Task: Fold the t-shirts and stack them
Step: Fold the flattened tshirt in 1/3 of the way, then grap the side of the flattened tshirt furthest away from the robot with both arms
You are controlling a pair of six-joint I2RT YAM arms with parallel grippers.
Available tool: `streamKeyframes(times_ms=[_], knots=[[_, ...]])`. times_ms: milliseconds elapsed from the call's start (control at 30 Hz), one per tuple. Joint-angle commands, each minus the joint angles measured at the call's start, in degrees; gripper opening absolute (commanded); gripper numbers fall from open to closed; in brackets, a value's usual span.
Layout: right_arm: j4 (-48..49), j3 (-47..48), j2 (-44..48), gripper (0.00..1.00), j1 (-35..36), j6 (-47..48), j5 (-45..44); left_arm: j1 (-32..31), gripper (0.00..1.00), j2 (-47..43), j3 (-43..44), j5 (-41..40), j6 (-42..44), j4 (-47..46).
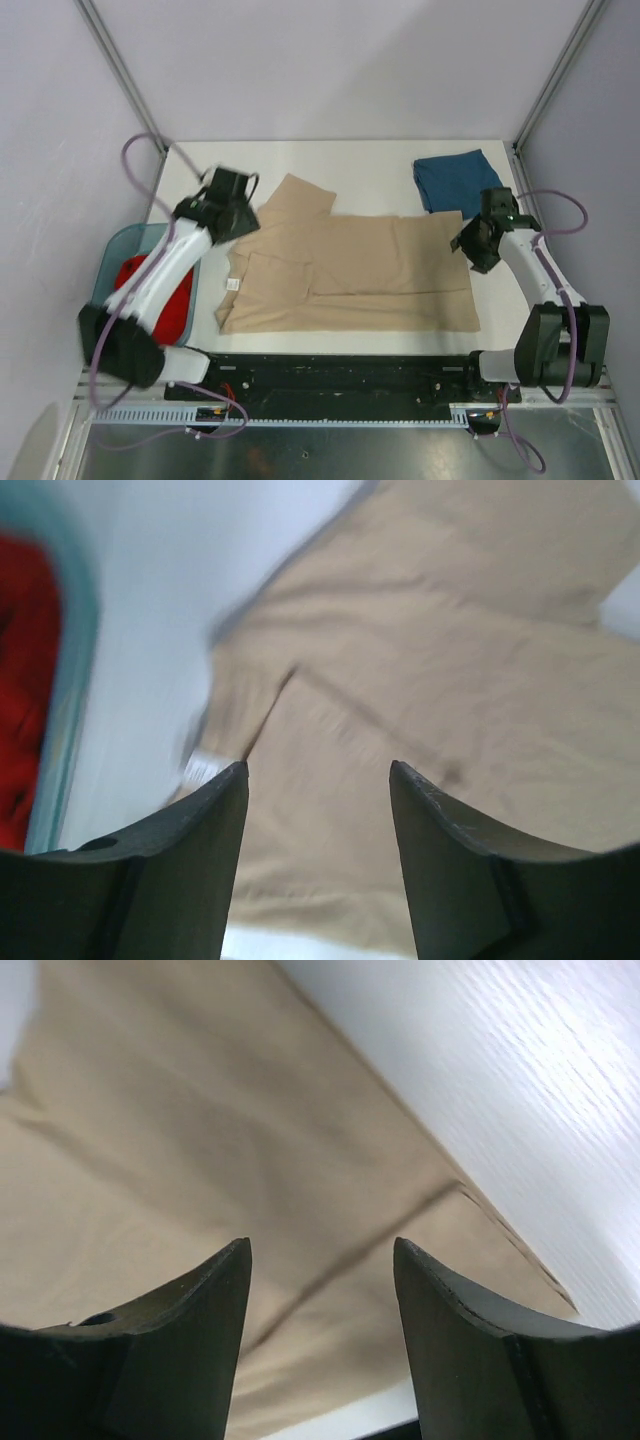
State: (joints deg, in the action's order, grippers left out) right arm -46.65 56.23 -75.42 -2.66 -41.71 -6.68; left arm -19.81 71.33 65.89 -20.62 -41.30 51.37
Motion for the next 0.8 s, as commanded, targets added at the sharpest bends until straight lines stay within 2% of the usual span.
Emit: streamKeyframes(times_ms=[0, 100, 200, 433, 567, 767], knots=[[9.92, 3.69, -5.6, 0.62, 2.21, 2.53, 1.47, 1.74, 0.62, 17.85, 13.33, 6.67, 19.37, -12.11], [13.52, 4.95, -9.07, 0.62, 4.06, 3.65, 1.72, 3.67, 0.57, 31.98, 24.35, 12.75, 24.14, -13.4], [16.19, 5.75, -11.33, 0.61, 4.53, 4.91, 1.96, 5.28, 0.56, 42.77, 34.81, 15.41, 26.17, -13.8], [20.2, 6.94, -14.37, 0.61, 4.74, 8.15, 2.2, 7.5, 0.56, 61.59, 57.62, 19.99, 28.27, -13.86], [21.84, 7.55, -15.68, 0.61, 4.62, 9.6, 2.86, 8.28, 0.56, 68.41, 65.16, 21.49, 27.09, -13.87], [22.74, 9.87, -17.44, 0.61, 4.42, 11.08, 4.58, 8.62, 0.55, 75.7, 70.83, 25.85, 25.32, -14.18]])
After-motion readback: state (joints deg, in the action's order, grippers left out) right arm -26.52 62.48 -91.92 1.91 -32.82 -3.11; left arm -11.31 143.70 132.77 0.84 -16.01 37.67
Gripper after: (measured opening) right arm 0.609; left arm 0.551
